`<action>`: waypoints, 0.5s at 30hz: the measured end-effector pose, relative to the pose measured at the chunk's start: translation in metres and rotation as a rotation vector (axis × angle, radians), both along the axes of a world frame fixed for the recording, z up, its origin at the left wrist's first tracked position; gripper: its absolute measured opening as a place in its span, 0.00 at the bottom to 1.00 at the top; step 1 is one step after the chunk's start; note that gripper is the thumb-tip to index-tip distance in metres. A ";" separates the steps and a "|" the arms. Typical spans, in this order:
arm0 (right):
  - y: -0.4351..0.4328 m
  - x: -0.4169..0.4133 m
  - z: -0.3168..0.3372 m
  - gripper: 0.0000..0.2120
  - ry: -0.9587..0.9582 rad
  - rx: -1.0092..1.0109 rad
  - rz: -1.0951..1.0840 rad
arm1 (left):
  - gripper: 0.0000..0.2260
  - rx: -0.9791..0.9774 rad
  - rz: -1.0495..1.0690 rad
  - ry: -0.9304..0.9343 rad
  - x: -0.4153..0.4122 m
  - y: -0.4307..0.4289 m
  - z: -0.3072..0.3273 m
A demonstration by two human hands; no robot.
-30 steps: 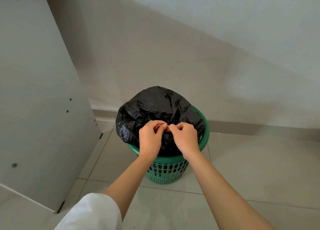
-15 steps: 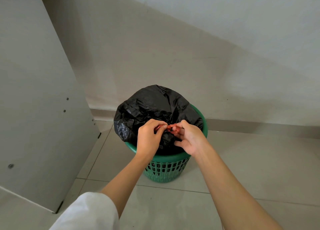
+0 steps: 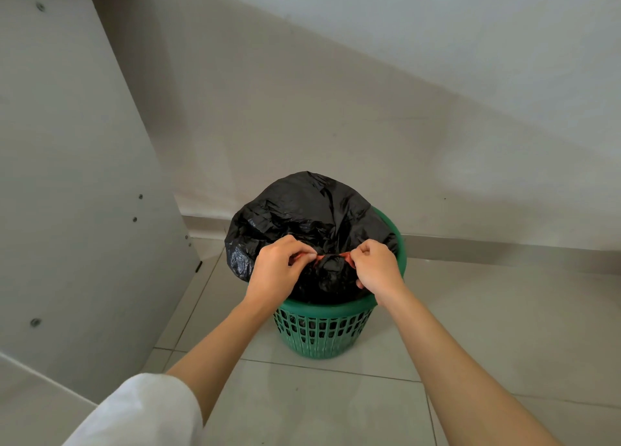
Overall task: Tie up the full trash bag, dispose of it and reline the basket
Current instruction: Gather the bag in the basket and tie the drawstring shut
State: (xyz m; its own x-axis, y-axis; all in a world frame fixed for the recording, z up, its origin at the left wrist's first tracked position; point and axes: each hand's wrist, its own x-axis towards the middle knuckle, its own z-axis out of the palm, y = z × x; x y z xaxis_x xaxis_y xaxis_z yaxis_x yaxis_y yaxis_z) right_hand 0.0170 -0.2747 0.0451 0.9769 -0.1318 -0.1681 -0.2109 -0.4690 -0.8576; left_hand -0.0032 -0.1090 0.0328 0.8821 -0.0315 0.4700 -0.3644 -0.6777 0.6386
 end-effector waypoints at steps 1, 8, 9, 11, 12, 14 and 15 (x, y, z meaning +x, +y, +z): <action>0.000 0.001 -0.002 0.07 0.007 -0.003 -0.006 | 0.03 0.014 -0.002 0.006 0.000 0.002 -0.001; 0.001 0.008 -0.007 0.10 -0.047 -0.212 0.039 | 0.04 0.056 0.006 0.027 0.001 0.010 0.002; 0.001 0.007 -0.009 0.10 -0.045 -0.238 0.049 | 0.04 0.058 0.007 0.035 0.001 0.012 0.002; 0.001 0.005 -0.012 0.10 -0.016 -0.204 0.072 | 0.04 0.070 0.008 0.053 0.000 0.017 0.002; 0.000 0.004 -0.011 0.09 0.013 -0.139 0.079 | 0.04 0.084 0.005 0.059 -0.001 0.019 0.003; -0.004 0.001 -0.006 0.09 0.077 0.055 0.074 | 0.04 0.109 -0.012 0.064 -0.001 0.021 0.007; -0.007 -0.001 -0.003 0.10 0.099 0.152 0.077 | 0.04 0.115 -0.017 0.057 -0.001 0.021 0.010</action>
